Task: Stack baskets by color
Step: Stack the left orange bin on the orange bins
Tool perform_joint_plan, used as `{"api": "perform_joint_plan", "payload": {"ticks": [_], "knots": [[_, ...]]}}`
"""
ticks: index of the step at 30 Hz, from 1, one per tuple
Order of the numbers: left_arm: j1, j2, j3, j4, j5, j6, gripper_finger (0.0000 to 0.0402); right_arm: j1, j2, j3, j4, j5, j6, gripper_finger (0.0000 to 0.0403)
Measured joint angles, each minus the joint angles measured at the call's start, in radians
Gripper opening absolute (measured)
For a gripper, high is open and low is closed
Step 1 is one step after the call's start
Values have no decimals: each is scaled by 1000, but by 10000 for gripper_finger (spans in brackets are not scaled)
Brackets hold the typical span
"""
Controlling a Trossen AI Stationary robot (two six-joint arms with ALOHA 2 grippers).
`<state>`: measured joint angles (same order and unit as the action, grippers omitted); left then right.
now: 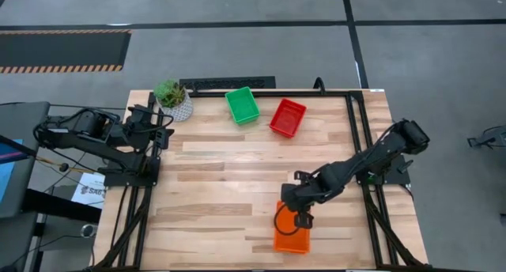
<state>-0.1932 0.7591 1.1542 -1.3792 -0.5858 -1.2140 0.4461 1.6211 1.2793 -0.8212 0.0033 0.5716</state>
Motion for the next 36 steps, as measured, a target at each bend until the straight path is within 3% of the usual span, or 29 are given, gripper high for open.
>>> {"api": "perform_joint_plan", "payload": {"ticks": [9, 16, 36], "knots": [[0, 0, 0, 0, 1, -3, 192, 22, -55, -162, 200, -1, 49, 9], [0, 0, 0, 0, 0, -6, 192, 45, -57, -223, 257, -1, 66, 15], [0, 0, 0, 0, -5, -31, 192, 18, -46, -223, 278, 5, -4, 19]]}}
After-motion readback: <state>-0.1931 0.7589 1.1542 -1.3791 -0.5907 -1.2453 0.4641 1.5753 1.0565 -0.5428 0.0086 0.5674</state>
